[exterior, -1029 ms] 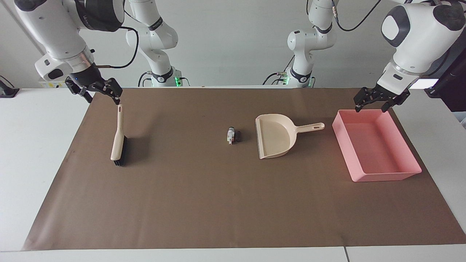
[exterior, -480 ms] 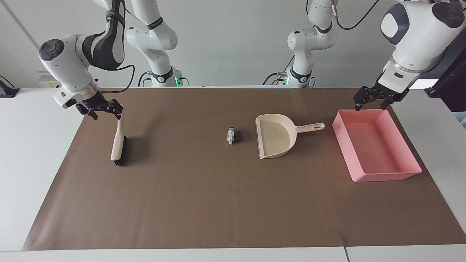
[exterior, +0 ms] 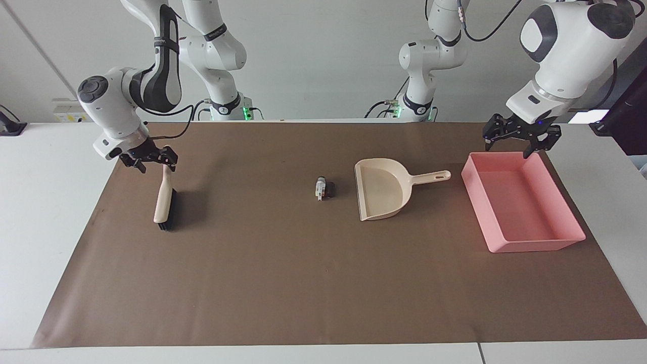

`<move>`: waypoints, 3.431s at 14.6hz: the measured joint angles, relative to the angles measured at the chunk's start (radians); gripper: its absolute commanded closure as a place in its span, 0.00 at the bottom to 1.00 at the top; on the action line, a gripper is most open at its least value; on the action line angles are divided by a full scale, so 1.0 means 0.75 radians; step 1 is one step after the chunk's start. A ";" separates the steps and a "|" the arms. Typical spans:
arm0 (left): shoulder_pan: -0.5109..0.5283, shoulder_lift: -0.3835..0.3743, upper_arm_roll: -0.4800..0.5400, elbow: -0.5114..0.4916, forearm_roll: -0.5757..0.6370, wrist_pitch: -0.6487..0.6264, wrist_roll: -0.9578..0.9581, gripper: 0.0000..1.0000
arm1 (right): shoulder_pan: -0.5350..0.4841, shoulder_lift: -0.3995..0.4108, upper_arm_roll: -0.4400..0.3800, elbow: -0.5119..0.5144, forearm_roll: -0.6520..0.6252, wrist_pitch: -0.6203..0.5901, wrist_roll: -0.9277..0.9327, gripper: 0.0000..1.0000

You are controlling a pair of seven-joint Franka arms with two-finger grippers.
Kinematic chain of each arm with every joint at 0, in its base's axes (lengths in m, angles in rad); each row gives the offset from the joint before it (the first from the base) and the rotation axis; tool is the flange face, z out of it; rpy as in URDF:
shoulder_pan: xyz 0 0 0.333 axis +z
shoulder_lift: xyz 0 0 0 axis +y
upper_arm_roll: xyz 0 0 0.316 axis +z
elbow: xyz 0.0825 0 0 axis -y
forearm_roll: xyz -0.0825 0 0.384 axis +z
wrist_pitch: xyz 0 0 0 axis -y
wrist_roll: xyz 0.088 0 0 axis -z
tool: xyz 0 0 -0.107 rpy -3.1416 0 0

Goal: Clean e-waste and dump in bin
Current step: 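Grasp the dustpan handle with the left gripper while the right gripper holds the brush, then lift the brush with the right gripper toward the small component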

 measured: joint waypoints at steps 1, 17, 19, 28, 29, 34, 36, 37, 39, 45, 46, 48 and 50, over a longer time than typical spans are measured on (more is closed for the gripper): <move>0.000 0.002 0.000 -0.007 0.000 0.008 0.127 0.03 | 0.002 -0.006 0.001 -0.021 0.000 0.018 -0.002 0.00; -0.376 0.041 -0.008 -0.612 0.322 0.458 0.682 0.11 | 0.003 -0.040 0.001 -0.084 0.001 0.057 -0.116 0.40; -0.408 0.040 -0.008 -0.666 0.353 0.488 0.645 0.14 | 0.003 -0.041 0.001 -0.086 0.002 0.057 -0.116 0.47; -0.513 0.021 -0.009 -0.832 0.441 0.571 0.469 0.39 | 0.030 -0.048 0.005 -0.074 0.005 -0.003 -0.051 1.00; -0.521 0.018 -0.009 -0.832 0.444 0.571 0.456 0.47 | 0.032 -0.051 0.006 -0.053 0.005 -0.041 -0.041 1.00; -0.529 0.002 -0.008 -0.832 0.488 0.572 0.432 0.70 | 0.141 -0.077 0.016 0.184 0.006 -0.298 0.207 1.00; -0.529 -0.002 -0.008 -0.829 0.489 0.572 0.427 0.89 | 0.271 -0.083 0.025 0.292 0.007 -0.425 0.393 1.00; -0.530 -0.002 -0.007 -0.825 0.490 0.569 0.427 0.91 | 0.345 -0.085 0.031 0.330 0.008 -0.470 0.488 1.00; -0.530 -0.002 -0.007 -0.807 0.491 0.547 0.427 1.00 | 0.496 -0.085 0.041 0.362 0.008 -0.513 0.683 1.00; -0.545 0.012 -0.008 -0.724 0.527 0.425 0.515 1.00 | 0.931 -0.075 0.054 0.287 0.010 -0.456 1.224 1.00; -0.550 0.024 -0.008 -0.689 0.532 0.388 0.556 1.00 | 1.008 -0.063 0.055 0.259 0.010 -0.406 1.306 1.00; -0.576 0.052 -0.007 -0.632 0.558 0.344 0.619 1.00 | 1.140 -0.014 0.058 0.221 0.010 -0.310 1.424 1.00; -0.626 0.094 -0.008 -0.602 0.581 0.335 0.630 1.00 | 1.217 0.050 0.059 0.212 0.010 -0.235 1.466 1.00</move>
